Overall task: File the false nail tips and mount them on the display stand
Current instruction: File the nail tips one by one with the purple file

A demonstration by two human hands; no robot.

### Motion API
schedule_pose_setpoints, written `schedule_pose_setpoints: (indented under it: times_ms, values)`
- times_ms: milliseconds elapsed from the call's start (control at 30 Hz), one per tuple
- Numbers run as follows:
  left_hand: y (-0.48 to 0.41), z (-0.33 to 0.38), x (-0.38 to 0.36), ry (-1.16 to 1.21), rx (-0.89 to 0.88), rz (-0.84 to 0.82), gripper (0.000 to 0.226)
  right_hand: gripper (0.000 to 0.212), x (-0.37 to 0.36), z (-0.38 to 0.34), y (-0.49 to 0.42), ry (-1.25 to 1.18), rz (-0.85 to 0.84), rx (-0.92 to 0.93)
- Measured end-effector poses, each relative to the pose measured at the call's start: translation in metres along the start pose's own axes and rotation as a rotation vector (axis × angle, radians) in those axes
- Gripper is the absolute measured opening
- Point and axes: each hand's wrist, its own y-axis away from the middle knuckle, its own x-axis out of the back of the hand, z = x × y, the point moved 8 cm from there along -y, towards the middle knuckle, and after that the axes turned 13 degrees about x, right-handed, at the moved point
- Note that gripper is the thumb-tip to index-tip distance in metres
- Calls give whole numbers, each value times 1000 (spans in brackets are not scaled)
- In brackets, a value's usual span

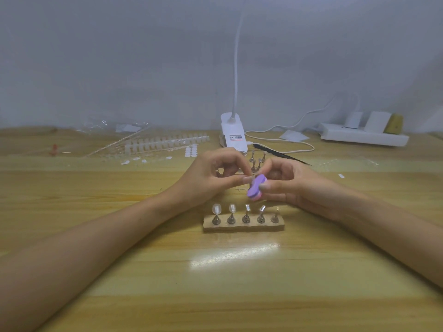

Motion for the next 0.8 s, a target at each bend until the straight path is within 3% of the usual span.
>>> schedule_pose_setpoints:
  times_ms: [100, 200, 333, 633, 800]
  values:
    - [0, 0, 0, 16, 5, 3, 4, 17, 8, -1, 0, -9, 68, 18]
    - [0, 0, 0, 9, 8, 3, 6, 21, 0, 1, 0, -11, -32, -14]
    - [0, 1, -1, 11, 14, -10, 5, 24, 11, 2, -1, -19, 78, 3]
    - [0, 2, -1, 0, 8, -13, 5, 23, 3, 2, -1, -12, -13, -26]
    - [1, 1, -1, 24, 6, -13, 5, 20, 12, 0, -1, -33, 98, 20]
